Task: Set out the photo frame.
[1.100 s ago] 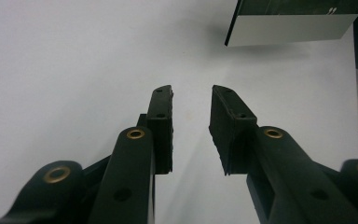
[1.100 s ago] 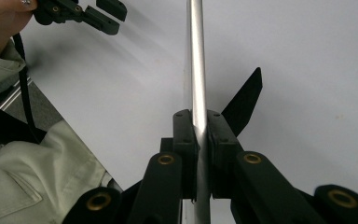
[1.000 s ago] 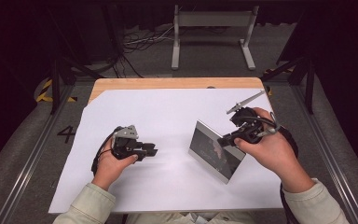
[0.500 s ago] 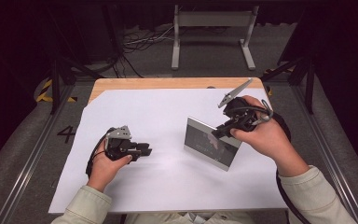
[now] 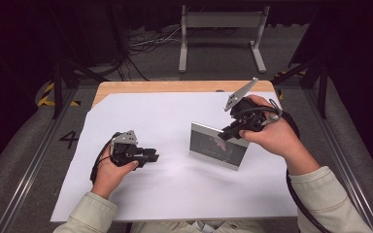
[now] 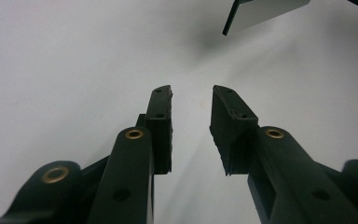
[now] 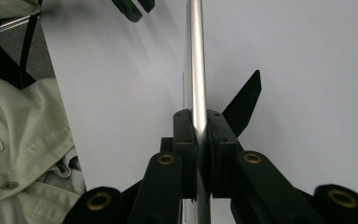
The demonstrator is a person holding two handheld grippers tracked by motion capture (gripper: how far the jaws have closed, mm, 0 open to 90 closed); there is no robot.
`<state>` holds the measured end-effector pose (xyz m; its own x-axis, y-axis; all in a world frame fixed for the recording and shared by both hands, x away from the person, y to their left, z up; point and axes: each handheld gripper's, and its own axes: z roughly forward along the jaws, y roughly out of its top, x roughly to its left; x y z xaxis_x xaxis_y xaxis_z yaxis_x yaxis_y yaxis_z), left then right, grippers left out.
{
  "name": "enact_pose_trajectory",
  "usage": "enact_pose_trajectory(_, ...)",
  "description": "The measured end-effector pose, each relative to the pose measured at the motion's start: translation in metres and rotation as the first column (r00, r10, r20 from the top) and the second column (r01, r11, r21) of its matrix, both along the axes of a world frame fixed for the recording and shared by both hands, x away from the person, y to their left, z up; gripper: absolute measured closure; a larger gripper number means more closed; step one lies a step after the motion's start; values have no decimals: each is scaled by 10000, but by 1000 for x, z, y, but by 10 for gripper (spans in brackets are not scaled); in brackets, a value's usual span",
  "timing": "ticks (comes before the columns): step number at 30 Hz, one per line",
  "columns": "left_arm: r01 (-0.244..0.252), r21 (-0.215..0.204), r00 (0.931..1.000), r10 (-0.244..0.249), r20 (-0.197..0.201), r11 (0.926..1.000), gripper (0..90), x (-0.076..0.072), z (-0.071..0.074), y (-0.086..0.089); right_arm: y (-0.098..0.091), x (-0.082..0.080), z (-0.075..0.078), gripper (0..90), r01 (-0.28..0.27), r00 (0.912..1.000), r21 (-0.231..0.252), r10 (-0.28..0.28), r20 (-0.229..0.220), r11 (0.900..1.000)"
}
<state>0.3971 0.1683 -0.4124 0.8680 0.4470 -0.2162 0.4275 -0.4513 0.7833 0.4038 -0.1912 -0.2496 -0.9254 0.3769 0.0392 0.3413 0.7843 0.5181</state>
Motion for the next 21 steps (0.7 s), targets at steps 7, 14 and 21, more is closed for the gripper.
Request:
enact_pose_trajectory(7,33,-20,10000,-33,-53,10000,694,1,0,-1,0,8,-2,846,-747,9972,124,746,76,9971)
enact_pose_trajectory(14,-8,-21,10000,8,-65,10000,694,0,-1,-1,5,16,-5,845,-1347,9904,-2,1346,300,9909)
enact_pose_trajectory(21,-52,1,10000,52,-84,10000,694,-2,-1,2,9,25,-11,845,-2101,9776,-33,2101,108,9777)
